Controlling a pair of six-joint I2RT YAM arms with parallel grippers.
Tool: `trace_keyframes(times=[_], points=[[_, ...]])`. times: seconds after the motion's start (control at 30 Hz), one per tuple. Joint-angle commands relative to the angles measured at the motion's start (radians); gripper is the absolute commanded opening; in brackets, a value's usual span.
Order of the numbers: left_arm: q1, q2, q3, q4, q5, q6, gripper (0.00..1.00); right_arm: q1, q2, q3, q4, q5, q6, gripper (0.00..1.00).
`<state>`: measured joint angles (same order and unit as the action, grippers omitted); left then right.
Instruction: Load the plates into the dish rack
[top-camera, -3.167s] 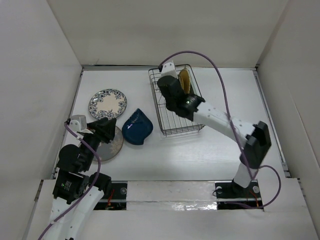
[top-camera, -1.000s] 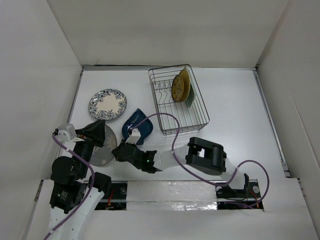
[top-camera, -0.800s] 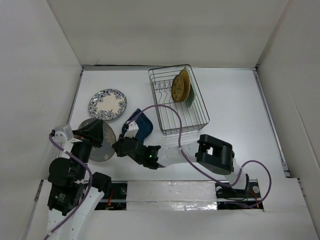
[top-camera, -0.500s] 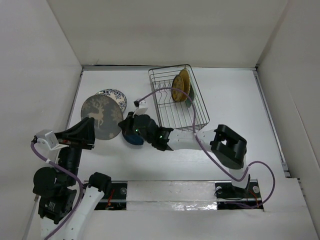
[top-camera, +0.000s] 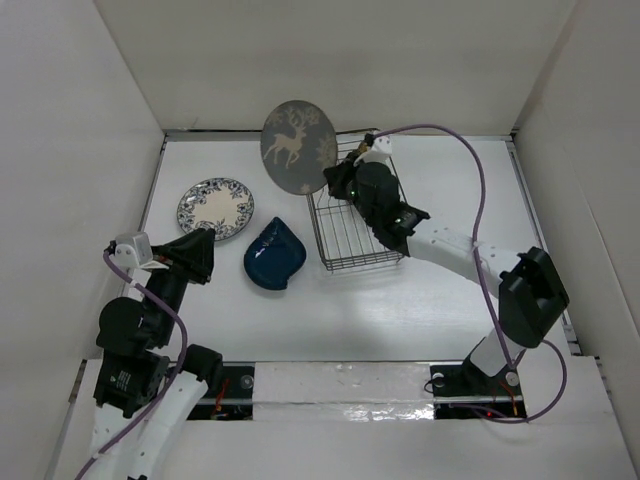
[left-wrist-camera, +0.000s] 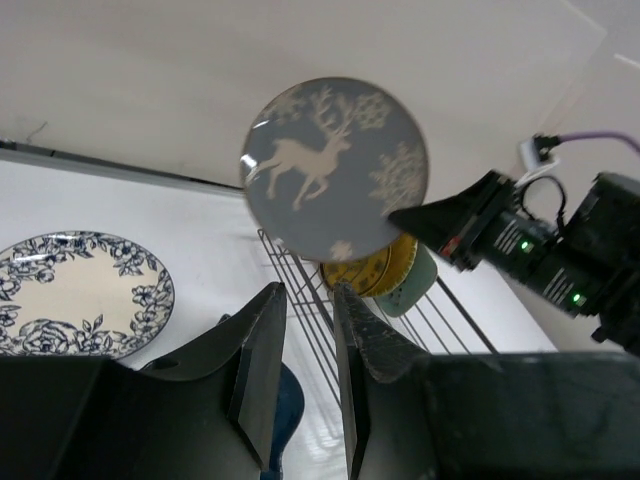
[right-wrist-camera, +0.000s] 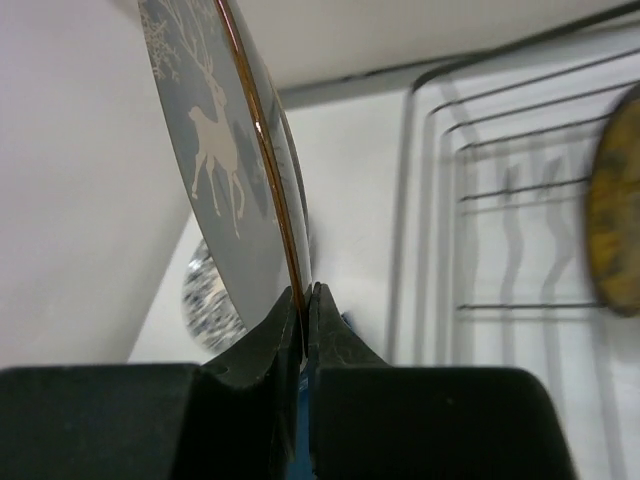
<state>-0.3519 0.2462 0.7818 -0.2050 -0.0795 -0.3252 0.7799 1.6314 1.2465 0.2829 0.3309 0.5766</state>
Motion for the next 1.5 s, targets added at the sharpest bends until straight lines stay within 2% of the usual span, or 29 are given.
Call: trace_keyframes(times=[0.0,0.2,0.53,0.7,1.2,1.47], points=[[-0.004,0.016,-0.015,0.084,0.024,0.006,0.23,-0.037,-0.073,0.064,0.070,0.086,-0.102,0.00],[-0.004,0.015,-0.056,0.098,0.030,0.011,0.23,-0.105,-0.070,0.091,0.036,0.213,-0.181,0.00],[-0.004,0.021,-0.082,0.096,0.046,0.023,0.24,-0.085,0.019,0.200,0.004,0.490,-0.403,0.00],[-0.004,0.022,-0.085,0.102,0.060,0.025,0.24,-0.076,0.061,0.255,-0.016,0.585,-0.454,0.00],[-0.004,0.048,-0.087,0.082,0.055,0.021,0.26,-0.056,0.159,0.275,-0.034,0.637,-0.463,0.00],[-0.004,0.085,-0.085,0.075,0.027,0.021,0.28,-0.047,0.168,0.246,-0.044,0.596,-0.416,0.00]])
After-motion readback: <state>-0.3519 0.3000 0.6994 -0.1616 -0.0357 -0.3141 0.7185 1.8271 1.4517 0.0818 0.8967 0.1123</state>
